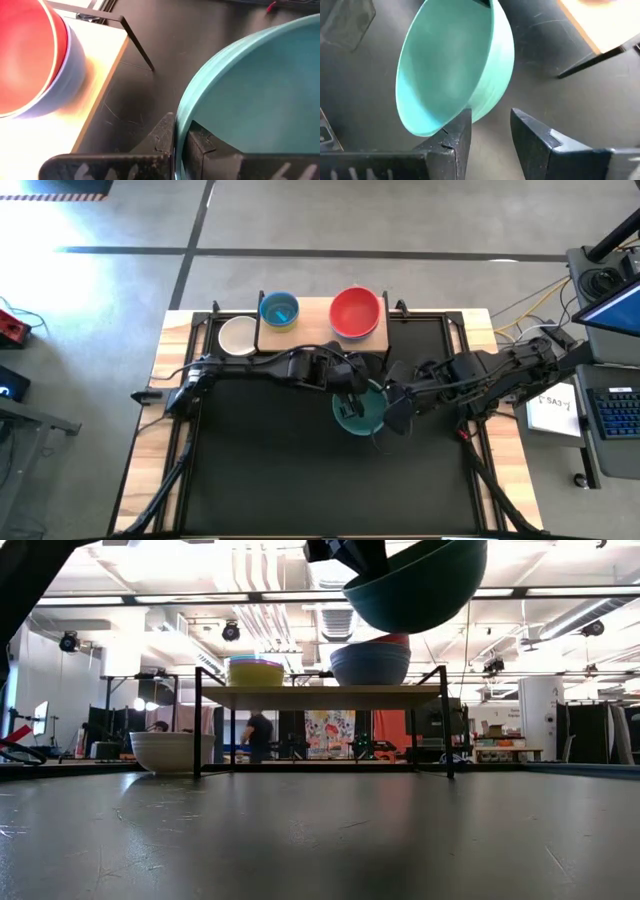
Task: Place and stack bowls onto a shelf
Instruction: Stack the large green bowl on top of the large orange bowl on the shelf
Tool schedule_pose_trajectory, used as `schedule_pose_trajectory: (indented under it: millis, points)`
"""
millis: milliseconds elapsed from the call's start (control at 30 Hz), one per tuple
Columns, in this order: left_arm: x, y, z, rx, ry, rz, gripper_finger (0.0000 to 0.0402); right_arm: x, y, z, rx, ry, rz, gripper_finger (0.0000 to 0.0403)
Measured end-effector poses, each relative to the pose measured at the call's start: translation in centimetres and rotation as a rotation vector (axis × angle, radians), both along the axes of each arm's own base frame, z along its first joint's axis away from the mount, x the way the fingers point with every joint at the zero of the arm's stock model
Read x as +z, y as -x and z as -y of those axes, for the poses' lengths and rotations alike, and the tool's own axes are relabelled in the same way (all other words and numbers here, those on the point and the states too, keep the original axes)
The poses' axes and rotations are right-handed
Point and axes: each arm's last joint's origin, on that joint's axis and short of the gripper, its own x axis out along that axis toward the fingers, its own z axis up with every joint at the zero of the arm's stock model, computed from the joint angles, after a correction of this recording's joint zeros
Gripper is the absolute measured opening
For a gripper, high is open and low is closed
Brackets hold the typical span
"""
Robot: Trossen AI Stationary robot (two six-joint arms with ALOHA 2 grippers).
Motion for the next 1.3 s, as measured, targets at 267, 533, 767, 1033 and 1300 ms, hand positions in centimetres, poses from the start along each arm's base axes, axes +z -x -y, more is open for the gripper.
schedule_pose_trajectory:
  millis: [267,533,767,1033,1300]
  points:
    - [-0.1,0.1,-0.8,0.030,0.007,-0.015,0.0000,0.1,0.2,0.0,-0.039,-0.013,0.007,0.0128]
    - [-0.3,0.4,-0.9,0.058,0.017,-0.043,0.0000,0.5,0.8,0.1,-0.039,-0.016,0.018,0.0128]
    - [0.3,-0.3,-0.9,0.064,0.009,0.056,0.0000,0.1,0.3,0.0,-0.038,0.001,0.011,0.0128]
    - [0.4,-0.5,-0.8,0.058,0.013,0.076,0.0000,0.0,0.2,0.1,-0.044,0.049,0.006,0.0128]
    - [0.6,-0.9,-0.5,0.019,0.110,0.125,0.0000,-0.3,0.5,0.4,-0.071,0.121,-0.035,0.0127]
